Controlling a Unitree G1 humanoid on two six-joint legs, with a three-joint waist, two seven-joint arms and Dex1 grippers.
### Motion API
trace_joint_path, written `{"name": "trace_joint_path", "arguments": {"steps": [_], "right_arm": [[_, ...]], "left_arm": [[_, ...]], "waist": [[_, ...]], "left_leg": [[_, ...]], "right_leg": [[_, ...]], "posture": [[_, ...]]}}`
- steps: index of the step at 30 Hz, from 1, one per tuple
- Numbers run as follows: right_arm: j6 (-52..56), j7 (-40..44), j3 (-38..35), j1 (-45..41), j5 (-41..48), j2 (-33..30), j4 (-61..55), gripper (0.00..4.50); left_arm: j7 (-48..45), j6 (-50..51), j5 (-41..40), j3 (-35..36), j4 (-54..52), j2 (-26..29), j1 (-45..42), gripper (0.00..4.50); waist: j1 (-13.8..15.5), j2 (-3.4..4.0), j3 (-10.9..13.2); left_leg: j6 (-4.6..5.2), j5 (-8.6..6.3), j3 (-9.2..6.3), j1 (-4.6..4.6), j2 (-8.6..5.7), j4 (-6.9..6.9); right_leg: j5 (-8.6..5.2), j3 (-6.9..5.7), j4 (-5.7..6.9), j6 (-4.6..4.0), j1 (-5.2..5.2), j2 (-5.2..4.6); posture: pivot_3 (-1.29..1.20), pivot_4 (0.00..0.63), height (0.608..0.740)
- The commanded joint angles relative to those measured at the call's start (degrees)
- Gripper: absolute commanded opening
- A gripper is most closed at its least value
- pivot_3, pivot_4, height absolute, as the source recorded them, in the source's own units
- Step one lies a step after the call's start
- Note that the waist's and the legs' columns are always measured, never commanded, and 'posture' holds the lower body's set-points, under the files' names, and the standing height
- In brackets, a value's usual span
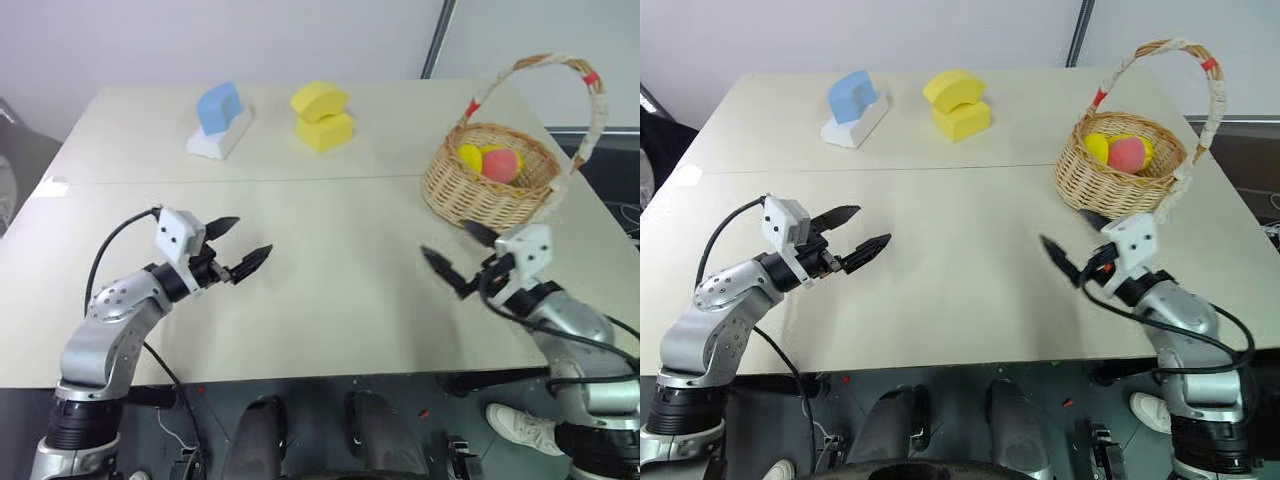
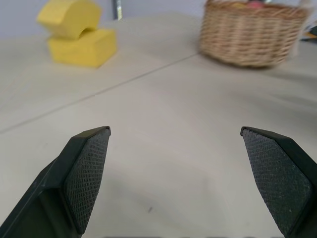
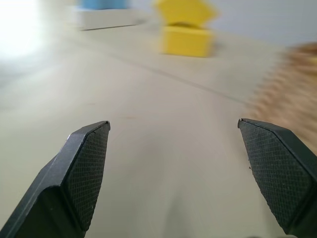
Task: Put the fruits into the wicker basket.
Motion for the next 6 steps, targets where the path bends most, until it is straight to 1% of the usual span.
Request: {"name": "trace_joint_path", "arguments": {"steps": [1, 3, 6], "right_arm": [[-1.3, 2.8, 3.7, -2.9, -0.3, 0.3, 0.7, 4.32], [-2.0, 3.6, 5.1, -4.5, -0.6, 0.6, 2.5, 4.32], [-3.0, 4.9, 6.8, -7.4, -1.6, 1.0, 5.5, 4.32]], "left_arm": [[2.3, -1.7, 1.7, 2.4, -1.6, -0.3, 3.2, 4.50], [3.0, -2.5, 2.4, 2.7, -2.6, -0.7, 5.3, 4.50], [4.1, -1.9, 1.2, 3.9, -4.8, -1.9, 8.7, 4.50]], "waist": [[0.0, -0.01, 0.0], [0.1, -0.01, 0.0], [0.2, -0.02, 0.0]], "left_leg": [[0.00, 0.00, 0.01, -0.04, 0.00, 0.00], [0.00, 0.00, 0.01, -0.05, -0.01, 0.00], [-0.01, 0.00, 0.01, -0.05, -0.01, 0.00]], "right_leg": [[0.00, 0.00, -0.01, 0.00, -0.01, -0.03], [0.00, 0.00, -0.02, 0.00, -0.02, -0.04], [0.00, 0.00, -0.02, -0.01, -0.02, -0.06]], "posture": [[0.00, 0.150, 0.740], [0.00, 0.150, 0.740], [0.00, 0.150, 0.740]]}}
